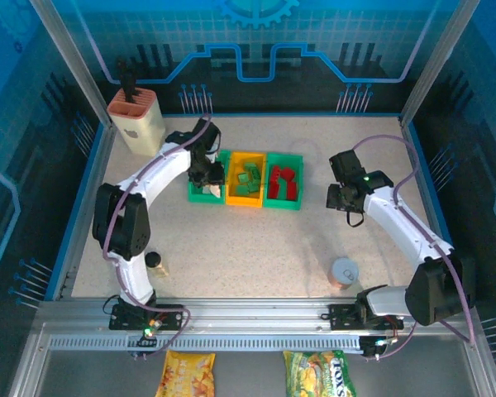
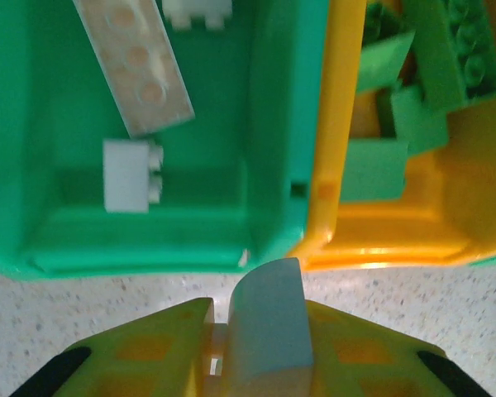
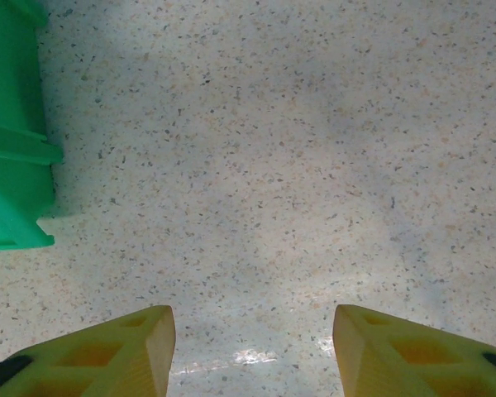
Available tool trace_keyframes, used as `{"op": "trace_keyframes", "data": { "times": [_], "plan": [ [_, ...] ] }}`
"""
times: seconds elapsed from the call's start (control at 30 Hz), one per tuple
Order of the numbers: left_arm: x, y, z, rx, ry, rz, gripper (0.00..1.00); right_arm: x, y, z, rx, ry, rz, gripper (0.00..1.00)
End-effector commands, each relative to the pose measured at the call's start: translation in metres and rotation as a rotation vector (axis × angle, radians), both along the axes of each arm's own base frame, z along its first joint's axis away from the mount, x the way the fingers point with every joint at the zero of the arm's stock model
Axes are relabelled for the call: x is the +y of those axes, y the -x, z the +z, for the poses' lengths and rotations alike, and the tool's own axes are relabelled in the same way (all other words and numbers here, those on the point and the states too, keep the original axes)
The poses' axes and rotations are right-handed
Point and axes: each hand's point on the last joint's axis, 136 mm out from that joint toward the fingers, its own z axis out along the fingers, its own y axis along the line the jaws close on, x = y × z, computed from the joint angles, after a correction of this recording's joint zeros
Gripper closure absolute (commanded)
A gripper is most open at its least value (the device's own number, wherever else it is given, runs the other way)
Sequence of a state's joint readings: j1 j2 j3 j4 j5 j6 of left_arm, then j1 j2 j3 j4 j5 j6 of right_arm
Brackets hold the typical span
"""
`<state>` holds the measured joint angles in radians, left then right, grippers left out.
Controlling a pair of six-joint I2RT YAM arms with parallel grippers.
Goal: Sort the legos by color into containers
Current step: Place the lego in the container.
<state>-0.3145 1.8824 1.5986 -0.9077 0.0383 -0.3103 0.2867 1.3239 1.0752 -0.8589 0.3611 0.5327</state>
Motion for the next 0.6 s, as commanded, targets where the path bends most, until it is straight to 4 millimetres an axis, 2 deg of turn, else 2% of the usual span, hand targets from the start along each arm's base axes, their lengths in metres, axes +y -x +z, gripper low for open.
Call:
{"op": "trace_keyframes", "data": {
  "times": [0.0,0.23,0.57],
  "plan": [
    [0.008,-0.013,-0.005,0.024,0.04,-0.02,0.7,-0.011,0.004,0.017,-0.027,0.017,-0.046,0.46],
    [0.021,-0.038,-0.017,0.035,0.084,-0.002,0.7,-0.014,0.005,0.02,-0.026,0.03,-0.049,0.46],
    [0.014,-0.054,-0.041,0.056,0.11,-0.037,0.68,-0.012,0.003,0.022,-0.02,0.027,-0.046,0.46]
  ]
}}
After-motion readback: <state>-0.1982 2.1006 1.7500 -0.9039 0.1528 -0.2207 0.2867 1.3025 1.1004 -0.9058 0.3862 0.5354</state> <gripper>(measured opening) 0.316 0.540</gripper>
